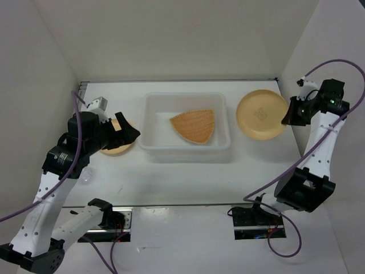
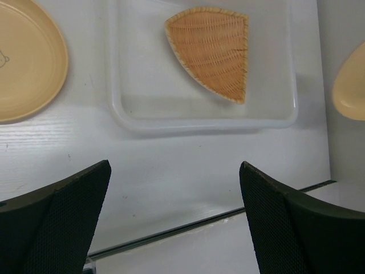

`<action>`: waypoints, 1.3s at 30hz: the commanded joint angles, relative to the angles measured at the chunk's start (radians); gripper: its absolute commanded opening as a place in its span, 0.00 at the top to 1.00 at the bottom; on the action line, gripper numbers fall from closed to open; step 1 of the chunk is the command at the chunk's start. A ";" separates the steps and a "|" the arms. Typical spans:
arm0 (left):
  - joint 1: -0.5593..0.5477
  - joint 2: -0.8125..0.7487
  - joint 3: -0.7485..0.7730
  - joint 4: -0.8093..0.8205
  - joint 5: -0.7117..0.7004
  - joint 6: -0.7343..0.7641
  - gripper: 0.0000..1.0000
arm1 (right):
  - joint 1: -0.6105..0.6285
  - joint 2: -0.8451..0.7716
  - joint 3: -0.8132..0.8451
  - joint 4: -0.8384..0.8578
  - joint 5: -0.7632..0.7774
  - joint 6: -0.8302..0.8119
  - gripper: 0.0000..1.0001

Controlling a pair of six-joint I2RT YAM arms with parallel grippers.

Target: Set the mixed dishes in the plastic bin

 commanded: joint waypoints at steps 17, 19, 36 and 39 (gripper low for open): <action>0.032 0.116 0.071 -0.037 -0.171 0.003 0.00 | 0.461 0.224 0.384 0.005 -0.070 -0.111 1.00; 0.032 0.116 0.085 -0.058 -0.197 -0.009 0.00 | 0.580 0.260 0.370 0.061 -0.039 -0.111 1.00; 0.042 -0.063 0.034 -0.220 -0.269 -0.238 0.00 | 0.774 0.662 0.443 0.255 0.270 -0.149 1.00; 0.042 -0.063 0.014 -0.238 -0.269 -0.238 0.00 | 0.786 0.705 0.468 0.264 0.316 -0.160 1.00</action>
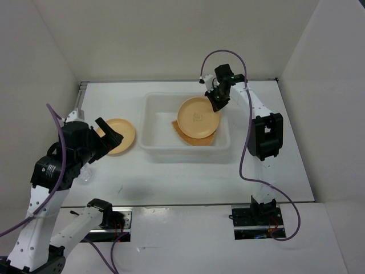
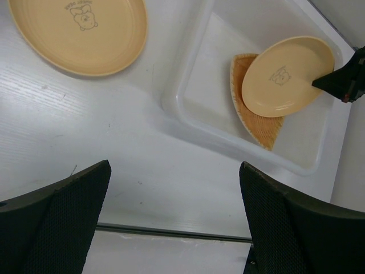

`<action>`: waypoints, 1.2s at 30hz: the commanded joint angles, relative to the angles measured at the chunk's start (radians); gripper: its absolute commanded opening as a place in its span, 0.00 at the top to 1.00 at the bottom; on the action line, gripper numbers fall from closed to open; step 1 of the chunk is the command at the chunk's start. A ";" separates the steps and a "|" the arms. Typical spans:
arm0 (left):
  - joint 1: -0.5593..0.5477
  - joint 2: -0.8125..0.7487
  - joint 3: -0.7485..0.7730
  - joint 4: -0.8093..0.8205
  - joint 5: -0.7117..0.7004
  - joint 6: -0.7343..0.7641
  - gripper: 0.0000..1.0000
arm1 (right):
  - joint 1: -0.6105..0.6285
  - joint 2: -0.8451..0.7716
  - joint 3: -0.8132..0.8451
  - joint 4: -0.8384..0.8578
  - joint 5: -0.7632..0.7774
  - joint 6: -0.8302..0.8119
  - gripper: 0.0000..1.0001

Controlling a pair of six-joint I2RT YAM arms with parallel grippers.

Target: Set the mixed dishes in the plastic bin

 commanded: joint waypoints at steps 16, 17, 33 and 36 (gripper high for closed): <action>0.017 0.070 -0.052 0.052 -0.121 0.065 0.00 | 0.135 -0.133 -0.051 0.065 0.252 -0.057 0.40; 0.018 0.080 -0.052 0.076 -0.140 0.078 0.00 | 0.135 -0.152 -0.051 0.065 0.264 -0.047 0.37; 0.406 0.729 -0.126 0.455 0.337 0.029 0.00 | 0.099 -0.686 -0.440 0.210 0.585 -0.072 0.22; 0.415 0.780 -0.111 0.464 0.358 0.010 0.00 | 0.062 -0.755 -0.506 0.210 0.615 -0.092 0.22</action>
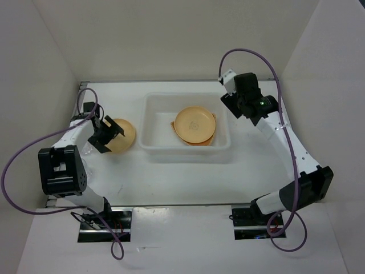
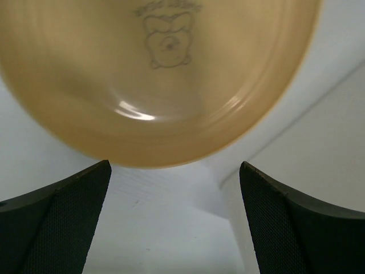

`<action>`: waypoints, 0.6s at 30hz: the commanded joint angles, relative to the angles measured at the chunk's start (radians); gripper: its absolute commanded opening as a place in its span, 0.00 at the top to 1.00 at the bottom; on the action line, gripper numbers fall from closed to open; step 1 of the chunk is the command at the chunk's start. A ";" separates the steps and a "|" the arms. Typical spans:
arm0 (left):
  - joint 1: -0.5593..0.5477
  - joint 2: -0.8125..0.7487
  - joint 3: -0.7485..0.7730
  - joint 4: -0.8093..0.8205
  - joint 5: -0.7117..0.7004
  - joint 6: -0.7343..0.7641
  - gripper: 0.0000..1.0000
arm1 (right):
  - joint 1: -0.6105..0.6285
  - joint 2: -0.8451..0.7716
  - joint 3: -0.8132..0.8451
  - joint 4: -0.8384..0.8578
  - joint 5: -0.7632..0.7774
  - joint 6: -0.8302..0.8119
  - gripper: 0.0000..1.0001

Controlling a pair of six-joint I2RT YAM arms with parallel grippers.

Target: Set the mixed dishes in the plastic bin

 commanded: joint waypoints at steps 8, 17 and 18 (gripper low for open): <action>0.031 0.011 -0.077 0.210 0.166 -0.173 0.00 | -0.032 -0.164 -0.141 0.037 0.181 -0.071 0.18; 0.031 -0.121 -0.075 0.126 0.098 -0.231 0.00 | -0.032 -0.194 -0.193 0.017 0.218 -0.081 0.17; 0.031 -0.121 -0.092 0.126 0.098 -0.231 0.00 | -0.032 -0.194 -0.193 0.017 0.218 -0.081 0.17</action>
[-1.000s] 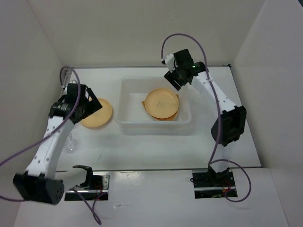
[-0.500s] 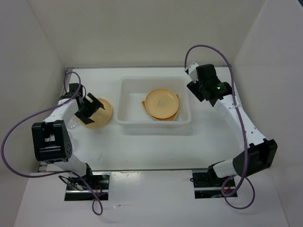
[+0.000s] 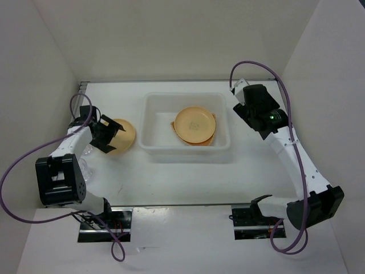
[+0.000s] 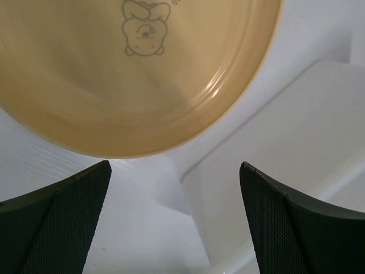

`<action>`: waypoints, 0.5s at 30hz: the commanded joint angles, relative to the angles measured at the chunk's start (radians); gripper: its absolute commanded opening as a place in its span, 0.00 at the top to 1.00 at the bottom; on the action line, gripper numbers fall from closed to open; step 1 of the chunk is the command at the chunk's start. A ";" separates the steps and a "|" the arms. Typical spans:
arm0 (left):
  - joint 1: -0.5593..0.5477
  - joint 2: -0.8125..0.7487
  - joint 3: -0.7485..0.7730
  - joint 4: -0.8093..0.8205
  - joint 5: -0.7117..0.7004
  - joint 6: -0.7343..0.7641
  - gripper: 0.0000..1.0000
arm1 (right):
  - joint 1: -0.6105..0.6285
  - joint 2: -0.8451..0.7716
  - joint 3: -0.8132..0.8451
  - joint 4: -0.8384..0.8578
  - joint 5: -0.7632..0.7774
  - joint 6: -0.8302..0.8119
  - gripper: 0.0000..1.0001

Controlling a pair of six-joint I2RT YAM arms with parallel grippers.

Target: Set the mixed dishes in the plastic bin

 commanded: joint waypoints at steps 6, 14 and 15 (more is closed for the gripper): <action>0.004 -0.088 -0.072 -0.021 -0.003 -0.054 0.00 | 0.004 -0.013 -0.018 0.009 0.039 -0.005 0.17; 0.013 -0.118 -0.135 -0.031 -0.024 -0.065 0.00 | 0.004 -0.013 -0.049 0.009 0.039 -0.005 0.17; 0.013 -0.118 -0.135 -0.018 -0.025 -0.065 0.00 | 0.004 -0.013 -0.049 0.009 0.048 -0.005 0.17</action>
